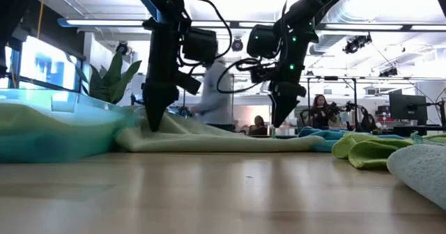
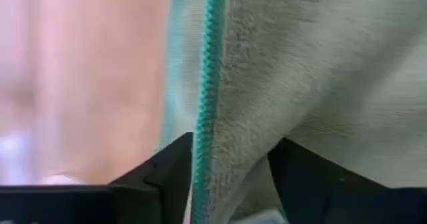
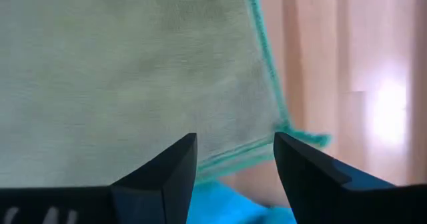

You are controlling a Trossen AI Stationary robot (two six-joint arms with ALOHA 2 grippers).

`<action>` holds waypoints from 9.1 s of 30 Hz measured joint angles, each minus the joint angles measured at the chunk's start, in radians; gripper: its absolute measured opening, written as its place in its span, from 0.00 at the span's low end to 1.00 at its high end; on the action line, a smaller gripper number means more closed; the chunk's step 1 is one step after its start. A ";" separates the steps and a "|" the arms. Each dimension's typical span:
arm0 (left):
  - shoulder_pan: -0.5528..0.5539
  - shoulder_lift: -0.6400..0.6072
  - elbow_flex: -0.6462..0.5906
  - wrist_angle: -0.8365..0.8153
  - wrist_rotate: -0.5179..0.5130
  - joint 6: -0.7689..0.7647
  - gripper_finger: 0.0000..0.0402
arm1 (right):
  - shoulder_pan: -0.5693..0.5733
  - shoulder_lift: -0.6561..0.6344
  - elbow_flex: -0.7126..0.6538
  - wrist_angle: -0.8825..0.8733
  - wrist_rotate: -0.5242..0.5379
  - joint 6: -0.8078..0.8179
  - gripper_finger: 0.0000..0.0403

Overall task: Fold microfiber towels
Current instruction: Fold the top green microfiber towel

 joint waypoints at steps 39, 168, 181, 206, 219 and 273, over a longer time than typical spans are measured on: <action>-0.210 -0.062 0.000 0.115 0.135 -0.007 0.60 | -0.034 0.110 -0.015 -0.133 -0.198 0.055 0.48; -0.187 -0.060 -0.223 0.641 0.074 -0.086 0.60 | 0.542 -0.345 -0.621 0.363 0.446 2.281 0.48; -0.187 -0.060 -0.223 0.641 0.074 -0.086 0.60 | 0.551 -0.338 -0.621 0.385 0.399 2.280 0.48; -0.187 -0.060 -0.223 0.658 0.074 -0.068 0.60 | 0.567 -0.233 -0.620 0.482 0.513 2.289 0.43; -0.187 -0.060 -0.223 0.658 0.074 -0.060 0.60 | 0.592 -0.235 -0.584 0.511 0.412 2.265 0.06; -0.297 -0.576 -0.178 0.523 -0.104 -0.317 0.58 | 0.445 -0.090 -0.244 0.528 0.098 1.472 0.00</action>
